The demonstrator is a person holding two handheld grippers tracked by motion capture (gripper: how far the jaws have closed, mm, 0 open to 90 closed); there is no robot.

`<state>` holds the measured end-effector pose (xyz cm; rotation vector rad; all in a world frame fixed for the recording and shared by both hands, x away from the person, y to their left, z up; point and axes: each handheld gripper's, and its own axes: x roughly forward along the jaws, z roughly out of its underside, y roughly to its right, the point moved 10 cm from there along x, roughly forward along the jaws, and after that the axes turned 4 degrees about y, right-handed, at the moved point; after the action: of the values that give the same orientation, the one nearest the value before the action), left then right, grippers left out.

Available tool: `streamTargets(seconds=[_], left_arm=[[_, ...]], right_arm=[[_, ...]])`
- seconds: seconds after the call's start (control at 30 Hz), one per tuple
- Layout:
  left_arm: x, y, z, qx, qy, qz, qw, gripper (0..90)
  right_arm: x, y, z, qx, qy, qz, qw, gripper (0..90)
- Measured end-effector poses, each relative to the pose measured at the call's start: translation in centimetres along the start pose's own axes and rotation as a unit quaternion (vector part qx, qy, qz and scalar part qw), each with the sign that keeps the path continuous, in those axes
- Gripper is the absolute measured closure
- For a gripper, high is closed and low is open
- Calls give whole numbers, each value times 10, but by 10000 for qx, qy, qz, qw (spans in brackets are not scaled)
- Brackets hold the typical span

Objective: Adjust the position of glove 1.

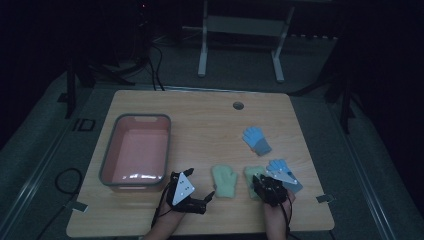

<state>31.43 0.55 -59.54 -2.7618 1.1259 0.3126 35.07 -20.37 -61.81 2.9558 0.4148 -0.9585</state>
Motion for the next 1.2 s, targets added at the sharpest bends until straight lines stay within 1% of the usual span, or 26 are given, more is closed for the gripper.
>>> streamTargets(seconds=[0.07,0.13,0.17,0.23,0.3,0.37,0.4,0.47,0.53,0.57,0.6,0.67,0.77,0.83,0.9,1.0,1.03,1.1,1.13,1.2], left_arm=[[0,0,0,-3,1,3,10000,3],[0,0,0,-2,3,8,10000,3],[0,0,0,6,1,12,10000,3],[0,0,0,6,1,23,10000,3],[0,0,0,7,2,17,10000,3],[0,0,0,10,-4,9,10000,3],[0,0,0,15,-10,8,10000,3],[0,0,0,8,-13,2,10000,3],[0,0,0,1,-18,-1,10000,3],[0,0,0,-13,-14,-3,10000,3],[0,0,0,-14,-16,-1,10000,3],[0,0,0,-15,-17,-1,10000,3],[0,0,0,-3,-15,0,10000,3],[0,0,0,12,-16,-5,10000,3],[0,0,0,10,-19,-7,10000,3],[0,0,0,-5,-17,-5,10000,3],[0,0,0,7,-17,-2,10000,3],[0,1,0,37,-20,5,10000,3],[0,1,0,31,-22,13,10000,3],[0,1,0,0,-12,32,10000,3]], right_arm=[[-1,-1,-2,-27,-10,-47,10000,657],[-7,4,-12,-215,78,-116,9997,657],[-9,6,-16,-264,125,-185,9994,659],[-13,9,-22,-378,176,-341,9985,659],[-15,12,-26,-586,157,-407,9973,660],[-18,13,-28,-798,168,-561,9951,660],[-19,15,-28,-910,149,-568,9941,660],[-21,16,-29,-1089,138,-718,9914,659],[-22,18,-29,-1406,125,-654,9878,659],[-23,17,-29,-1516,137,-732,9856,659],[-23,16,-28,-1596,153,-802,9838,657],[-21,14,-26,-1701,91,-900,9813,651],[-19,10,-20,-1712,24,-1082,9793,640],[-16,6,-17,-1770,-7,-1164,9773,641],[-11,6,-12,-1751,-47,-1143,9779,638],[-4,8,1,-1667,-196,-1105,9796,621],[-3,8,3,-1650,-141,-1099,9800,622],[-3,9,4,-1646,-96,-1125,9799,624],[-3,9,4,-1603,-111,-1127,9806,635],[-2,9,5,-1595,-78,-1114,9809,674]])
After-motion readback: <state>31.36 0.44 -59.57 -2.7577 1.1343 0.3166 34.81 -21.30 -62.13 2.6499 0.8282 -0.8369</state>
